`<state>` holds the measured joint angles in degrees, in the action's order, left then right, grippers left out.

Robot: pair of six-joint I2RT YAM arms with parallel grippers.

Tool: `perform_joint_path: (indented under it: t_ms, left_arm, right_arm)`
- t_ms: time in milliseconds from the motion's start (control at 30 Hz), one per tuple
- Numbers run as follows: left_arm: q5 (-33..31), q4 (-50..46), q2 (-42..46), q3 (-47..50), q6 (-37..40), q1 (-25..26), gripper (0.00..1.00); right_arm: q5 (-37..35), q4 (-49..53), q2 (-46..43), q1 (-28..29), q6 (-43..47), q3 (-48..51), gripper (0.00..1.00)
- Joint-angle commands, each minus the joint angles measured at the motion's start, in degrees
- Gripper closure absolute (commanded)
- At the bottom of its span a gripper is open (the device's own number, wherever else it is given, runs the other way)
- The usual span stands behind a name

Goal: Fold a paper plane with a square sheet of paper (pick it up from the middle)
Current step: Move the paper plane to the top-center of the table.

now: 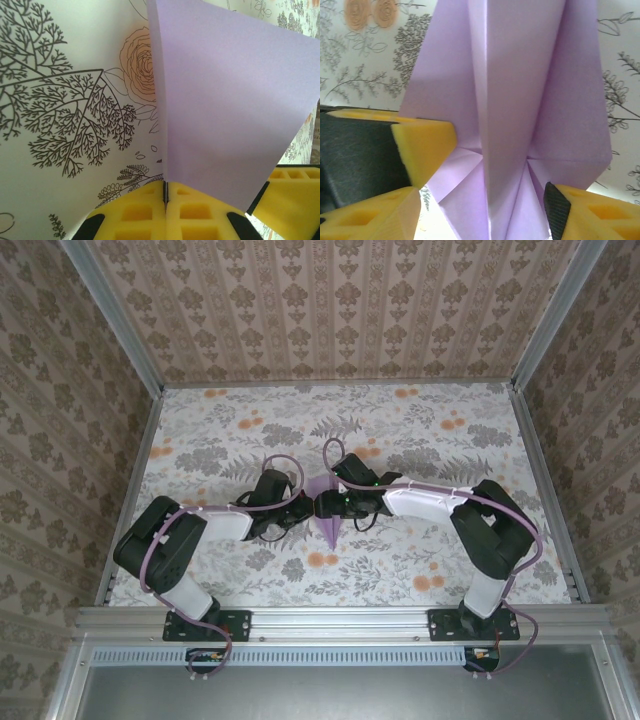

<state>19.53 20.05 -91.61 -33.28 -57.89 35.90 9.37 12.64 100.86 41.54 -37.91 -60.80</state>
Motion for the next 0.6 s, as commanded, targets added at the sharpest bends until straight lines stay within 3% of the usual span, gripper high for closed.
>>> perform_joint_path:
  t_ms: [0, 367, 567]
  left_arm:
    - [0.0, 0.8, 1.4, 0.9, -0.4, -0.5, 1.00]
    - [0.5, 1.3, 1.4, 0.8, -0.8, -0.4, 1.00]
    - [0.6, 1.6, 1.2, 0.6, -0.9, -0.5, 1.00]
  right_arm:
    - [-3.0, 3.1, 1.2, 0.5, 2.1, -1.8, 0.27]
    - [3.5, 1.8, -0.7, 0.6, -3.8, 1.1, 0.26]
    - [3.6, 1.2, -2.6, 0.6, -7.0, 2.3, 0.27]
